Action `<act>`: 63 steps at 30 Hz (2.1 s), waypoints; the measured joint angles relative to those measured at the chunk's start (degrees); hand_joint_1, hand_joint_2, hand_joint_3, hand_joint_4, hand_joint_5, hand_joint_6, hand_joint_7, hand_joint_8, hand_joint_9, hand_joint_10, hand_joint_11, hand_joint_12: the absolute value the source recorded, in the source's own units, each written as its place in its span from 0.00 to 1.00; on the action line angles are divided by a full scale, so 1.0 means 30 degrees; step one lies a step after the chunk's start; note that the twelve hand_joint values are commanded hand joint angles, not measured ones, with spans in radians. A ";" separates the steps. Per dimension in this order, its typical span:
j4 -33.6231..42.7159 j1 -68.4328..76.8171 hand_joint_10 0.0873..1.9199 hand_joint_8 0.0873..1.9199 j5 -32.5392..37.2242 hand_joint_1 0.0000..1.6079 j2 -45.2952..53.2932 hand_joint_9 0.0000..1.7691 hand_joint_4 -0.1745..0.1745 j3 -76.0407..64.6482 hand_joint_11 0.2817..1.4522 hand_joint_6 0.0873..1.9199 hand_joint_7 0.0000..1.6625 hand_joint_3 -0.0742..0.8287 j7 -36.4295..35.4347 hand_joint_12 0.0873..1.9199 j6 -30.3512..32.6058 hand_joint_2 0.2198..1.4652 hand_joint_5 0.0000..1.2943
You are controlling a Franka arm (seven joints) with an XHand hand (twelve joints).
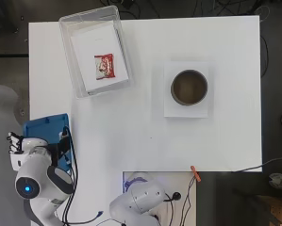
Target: Teleoperate dual arm-hand system to remove items from a box
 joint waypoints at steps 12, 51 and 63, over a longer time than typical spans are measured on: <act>-0.0776 0.1252 0.00 0.00 0.0273 0.03 -0.5585 0.28 0.57 -0.1296 0.23 0.01 0.22 0.07 0.7489 0.00 -0.9815 0.53 0.21; 1.1838 -0.6011 0.00 0.00 -0.5789 0.07 1.8649 0.42 0.54 -0.4754 0.35 0.00 0.41 0.07 1.2619 0.00 -0.7014 0.60 0.33; 1.1469 -0.5535 0.00 0.00 -0.7035 0.04 1.9492 0.35 0.62 -0.4853 0.35 0.00 0.29 0.07 1.5136 0.00 -0.8955 0.48 0.17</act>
